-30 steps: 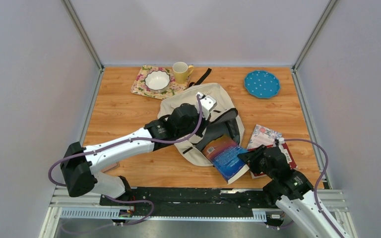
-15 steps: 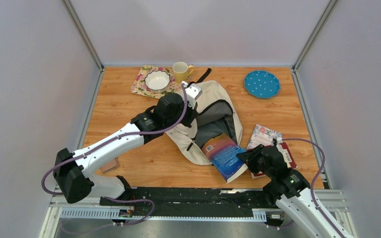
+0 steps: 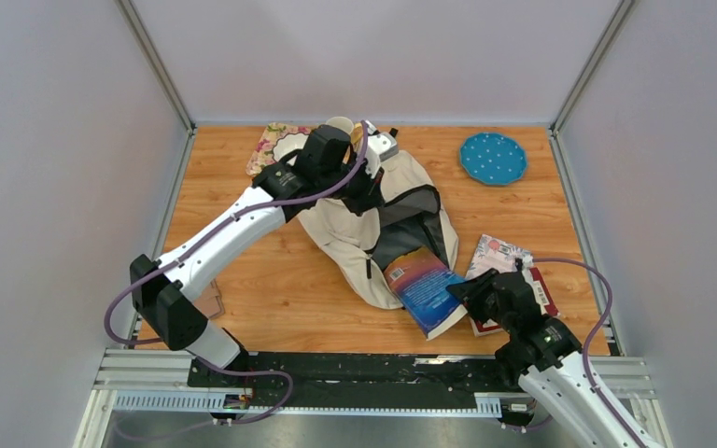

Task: Pack the student bag
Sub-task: Place the book in the student bag.

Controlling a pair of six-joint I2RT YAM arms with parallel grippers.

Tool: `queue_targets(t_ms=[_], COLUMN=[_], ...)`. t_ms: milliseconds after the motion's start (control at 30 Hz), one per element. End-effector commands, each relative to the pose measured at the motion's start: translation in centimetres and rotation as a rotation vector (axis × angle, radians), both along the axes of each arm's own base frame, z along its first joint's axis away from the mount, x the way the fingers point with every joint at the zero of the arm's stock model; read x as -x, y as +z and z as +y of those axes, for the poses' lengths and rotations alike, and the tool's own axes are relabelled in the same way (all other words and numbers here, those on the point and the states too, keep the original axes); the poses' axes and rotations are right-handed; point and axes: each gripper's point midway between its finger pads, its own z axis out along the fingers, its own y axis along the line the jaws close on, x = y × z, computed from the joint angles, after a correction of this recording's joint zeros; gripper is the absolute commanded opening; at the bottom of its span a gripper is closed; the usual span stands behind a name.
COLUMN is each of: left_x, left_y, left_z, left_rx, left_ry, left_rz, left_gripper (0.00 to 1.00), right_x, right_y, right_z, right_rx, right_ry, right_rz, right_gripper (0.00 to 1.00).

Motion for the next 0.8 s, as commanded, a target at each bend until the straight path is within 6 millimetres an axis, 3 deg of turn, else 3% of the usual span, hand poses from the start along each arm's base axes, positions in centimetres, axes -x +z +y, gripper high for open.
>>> queue_targets(t_ms=[0, 33, 67, 233, 400, 533, 633, 700, 733, 767], left_x=[-0.5, -0.8, -1.3, -2.6, -0.8, 1.9, 4.4, 5.6, 6.1, 6.1], left_y=[7.4, 8.4, 7.8, 9.2, 8.6, 5.4, 1.0, 0.4, -0.9, -0.6], left_z=[-0.2, 0.0, 0.3, 1.4, 0.6, -0.3, -0.9, -1.6, -1.5, -1.7], left_rx=[0.089, 0.089, 0.067, 0.092, 0.156, 0.220, 0.200, 0.208, 0.198, 0.214], left_ry=[-0.126, -0.135, -0.127, -0.120, -0.182, -0.200, -0.204, -0.213, -0.210, -0.208], left_rz=[-0.174, -0.207, -0.182, -0.172, -0.070, 0.043, 0.107, 0.119, 0.144, 0.122], left_gripper=[0.00, 0.00, 0.00, 0.00, 0.00, 0.00, 0.00, 0.00, 0.00, 0.00], right_x=[0.0, -0.1, -0.1, -0.4, -0.9, -2.2, -3.2, -3.8, -4.4, -4.5], right_y=[-2.0, -2.1, -2.1, -2.0, -1.0, 4.0, 8.5, 11.4, 12.5, 13.3], right_z=[-2.3, -2.4, -2.5, -2.4, -1.5, 1.7, 2.6, 3.1, 3.5, 3.9], right_rx=[0.149, 0.156, 0.161, 0.162, 0.122, -0.034, -0.094, -0.137, -0.163, -0.202], right_ry=[-0.027, -0.025, -0.027, -0.021, 0.012, 0.108, 0.124, 0.131, 0.133, 0.138], right_rz=[0.024, 0.026, 0.027, 0.024, -0.011, -0.153, -0.242, -0.299, -0.319, -0.324], right_gripper=[0.00, 0.00, 0.00, 0.00, 0.00, 0.00, 0.00, 0.00, 0.00, 0.00])
